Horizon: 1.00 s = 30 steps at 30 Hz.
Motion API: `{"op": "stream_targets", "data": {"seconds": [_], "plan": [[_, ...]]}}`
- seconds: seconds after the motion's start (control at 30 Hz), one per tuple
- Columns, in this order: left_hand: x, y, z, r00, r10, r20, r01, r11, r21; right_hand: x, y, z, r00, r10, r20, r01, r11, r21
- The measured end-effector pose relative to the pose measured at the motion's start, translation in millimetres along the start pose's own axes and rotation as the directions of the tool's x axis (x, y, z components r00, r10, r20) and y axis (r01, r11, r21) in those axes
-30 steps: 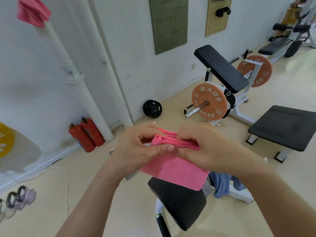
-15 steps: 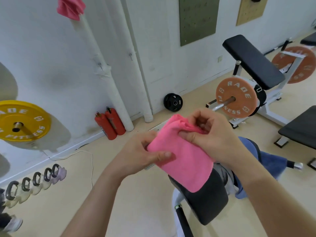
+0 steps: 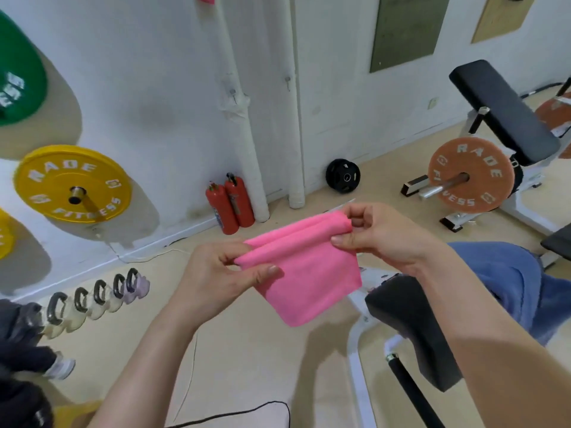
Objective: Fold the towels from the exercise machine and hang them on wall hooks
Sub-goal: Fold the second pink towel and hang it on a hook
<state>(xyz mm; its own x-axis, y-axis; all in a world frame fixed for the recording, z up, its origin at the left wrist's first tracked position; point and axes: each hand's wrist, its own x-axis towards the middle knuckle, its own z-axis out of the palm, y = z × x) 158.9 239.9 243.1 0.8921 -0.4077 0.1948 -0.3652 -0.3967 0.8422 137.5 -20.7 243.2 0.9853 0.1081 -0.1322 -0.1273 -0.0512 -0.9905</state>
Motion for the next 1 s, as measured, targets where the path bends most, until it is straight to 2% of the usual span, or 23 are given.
{"op": "stream_targets", "data": {"seconds": [0.1,0.17,0.3,0.37,0.43,0.53,0.63,0.7,0.77,0.83,0.9,1.0], "plan": [[-6.6,2.0,-30.1,0.982,0.024,-0.186,-0.037,0.997,-0.066,15.3,-23.5,23.1,0.995,0.008,0.098,-0.006,1.000,-0.018],[-5.9,-0.2,-45.5,0.974,0.010,-0.226,-0.036,0.993,-0.112,26.2,-36.7,35.7,0.989,0.007,0.148,-0.002,1.000,-0.030],[4.1,-0.4,-62.9,0.987,0.056,-0.150,-0.092,0.965,-0.244,55.1,-47.7,54.3,0.991,0.003,0.135,-0.027,0.983,0.179],[12.5,2.1,-64.7,0.990,0.082,-0.113,-0.110,0.959,-0.263,72.0,-45.6,59.5,0.998,0.023,0.064,-0.034,0.981,0.190],[25.3,6.3,-63.1,0.995,0.099,-0.030,-0.103,0.963,-0.248,89.5,-39.2,60.7,1.000,0.024,-0.014,-0.021,0.984,0.177],[54.7,3.2,-58.4,0.992,0.077,0.097,-0.040,0.941,-0.335,118.7,-28.9,59.4,0.997,0.008,-0.075,0.001,0.993,0.119],[97.2,-8.1,-56.0,0.993,0.054,0.108,-0.007,0.918,-0.396,148.9,-28.8,51.7,0.994,-0.044,-0.096,0.041,0.999,-0.027],[130.8,-15.1,-52.6,0.987,0.050,0.151,0.017,0.912,-0.410,166.4,-34.8,39.2,0.984,-0.138,-0.116,0.124,0.985,-0.116],[164.1,-19.9,-47.9,0.978,0.079,0.195,0.009,0.910,-0.414,180.7,-46.7,27.2,0.972,-0.235,-0.012,0.234,0.970,-0.065],[199.6,-21.8,-45.9,0.980,0.086,0.178,0.003,0.894,-0.448,197.7,-59.8,15.2,0.957,-0.270,0.101,0.265,0.962,0.063],[229.4,-21.7,-47.7,0.986,0.087,0.143,-0.013,0.892,-0.452,218.5,-69.7,2.9,0.951,-0.287,0.118,0.273,0.955,0.119],[270.8,-20.9,-51.0,0.989,0.094,0.114,-0.048,0.935,-0.351,263.2,-79.7,-16.2,0.941,-0.321,0.104,0.310,0.944,0.110]]}}
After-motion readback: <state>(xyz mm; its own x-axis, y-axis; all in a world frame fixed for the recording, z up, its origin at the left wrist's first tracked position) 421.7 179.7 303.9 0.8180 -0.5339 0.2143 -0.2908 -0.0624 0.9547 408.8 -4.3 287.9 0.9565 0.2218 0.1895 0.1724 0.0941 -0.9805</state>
